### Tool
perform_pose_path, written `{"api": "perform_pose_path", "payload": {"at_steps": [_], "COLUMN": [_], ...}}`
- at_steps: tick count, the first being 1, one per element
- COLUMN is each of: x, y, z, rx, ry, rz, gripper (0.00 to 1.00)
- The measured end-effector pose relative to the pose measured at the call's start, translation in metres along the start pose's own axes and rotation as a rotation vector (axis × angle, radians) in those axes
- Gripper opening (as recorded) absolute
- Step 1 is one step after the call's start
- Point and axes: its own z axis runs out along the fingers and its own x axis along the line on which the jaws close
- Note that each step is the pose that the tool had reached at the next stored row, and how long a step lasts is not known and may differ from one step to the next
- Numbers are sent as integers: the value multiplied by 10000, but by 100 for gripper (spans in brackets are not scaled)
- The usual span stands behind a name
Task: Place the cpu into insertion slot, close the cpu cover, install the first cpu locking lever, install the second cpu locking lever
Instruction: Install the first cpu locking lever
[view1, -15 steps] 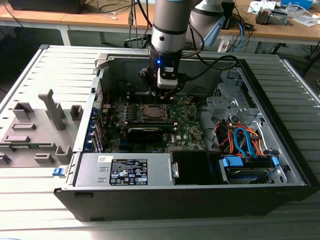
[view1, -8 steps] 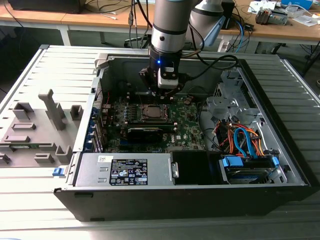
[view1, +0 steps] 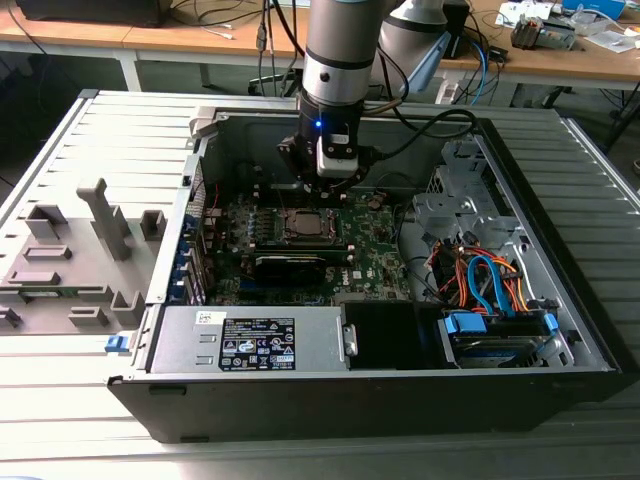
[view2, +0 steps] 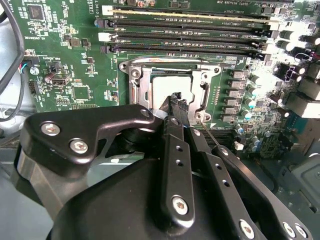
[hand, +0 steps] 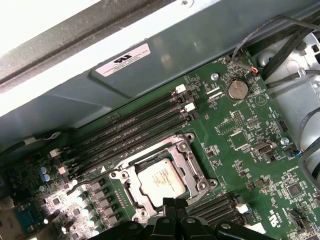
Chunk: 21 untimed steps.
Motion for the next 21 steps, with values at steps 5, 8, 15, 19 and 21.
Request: {"api": "perform_pose_path", "payload": {"at_steps": [5, 8, 15, 19, 21], "x": [0, 0, 0, 0, 0], "y": [0, 0, 0, 0, 0], "z": [0, 0, 0, 0, 0], "rx": [4, 6, 10, 13, 14], "ry": [-4, -7, -12, -15, -17], "rz": [-100, -163, -266, -331, -367], "gripper": [11, 11, 11, 11, 11]}}
